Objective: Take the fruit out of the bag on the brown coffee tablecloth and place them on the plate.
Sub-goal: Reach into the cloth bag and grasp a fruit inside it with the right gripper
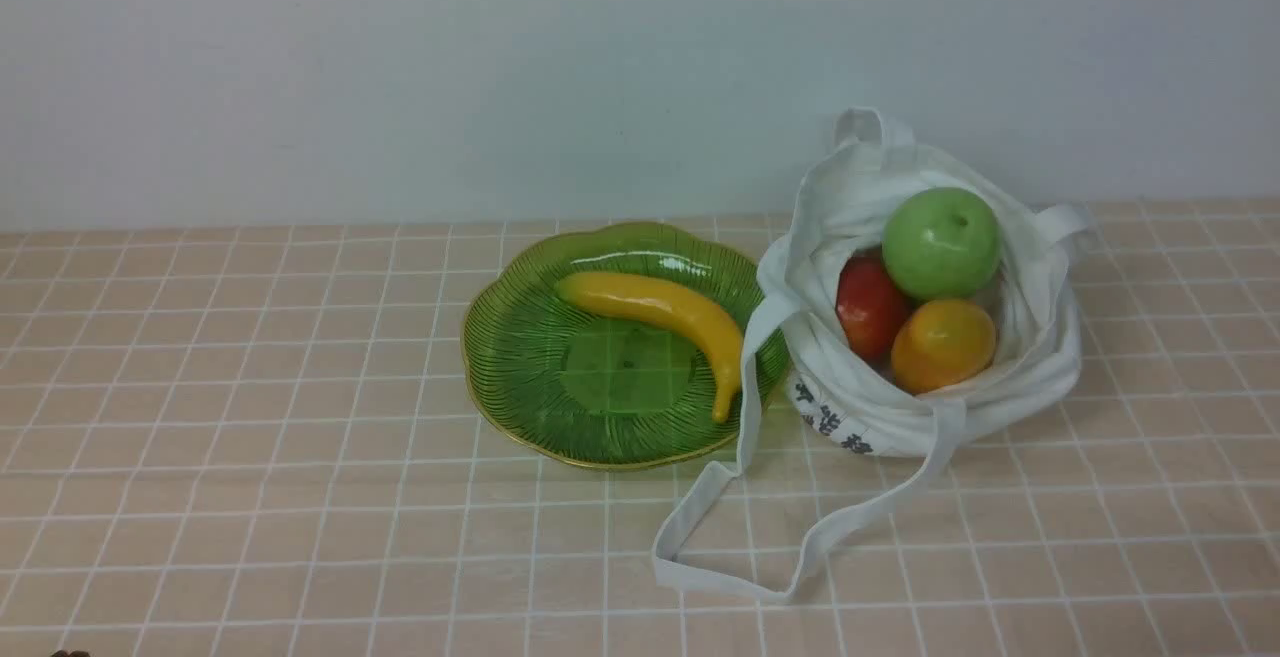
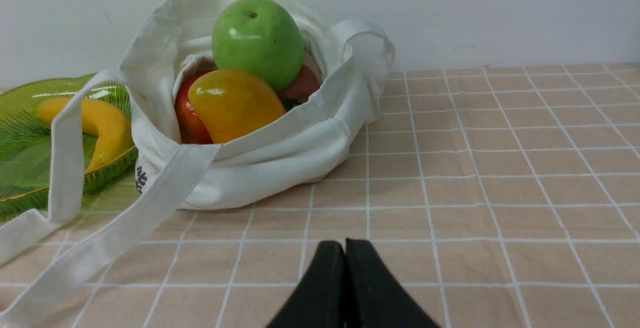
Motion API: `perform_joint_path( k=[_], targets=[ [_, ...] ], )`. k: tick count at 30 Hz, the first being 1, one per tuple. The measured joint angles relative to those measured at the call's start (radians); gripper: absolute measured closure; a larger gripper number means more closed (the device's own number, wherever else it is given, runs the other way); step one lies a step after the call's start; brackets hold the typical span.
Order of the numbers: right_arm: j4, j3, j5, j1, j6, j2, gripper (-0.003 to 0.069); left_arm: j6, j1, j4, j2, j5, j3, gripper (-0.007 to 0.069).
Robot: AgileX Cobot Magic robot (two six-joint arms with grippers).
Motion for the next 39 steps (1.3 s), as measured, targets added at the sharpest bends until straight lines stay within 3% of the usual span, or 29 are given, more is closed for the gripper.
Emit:
perform_joint_path(
  k=[36, 39],
  targets=[
    [0.000, 0.000, 0.000, 0.000, 0.012, 0.000, 0.0673, 0.000, 0.000, 0.000, 0.000, 0.000, 0.000, 0.0632],
    [0.038, 0.004, -0.066, 0.000, 0.035, 0.000, 0.0673, 0.000, 0.000, 0.000, 0.000, 0.000, 0.000, 0.0632]
  ],
)
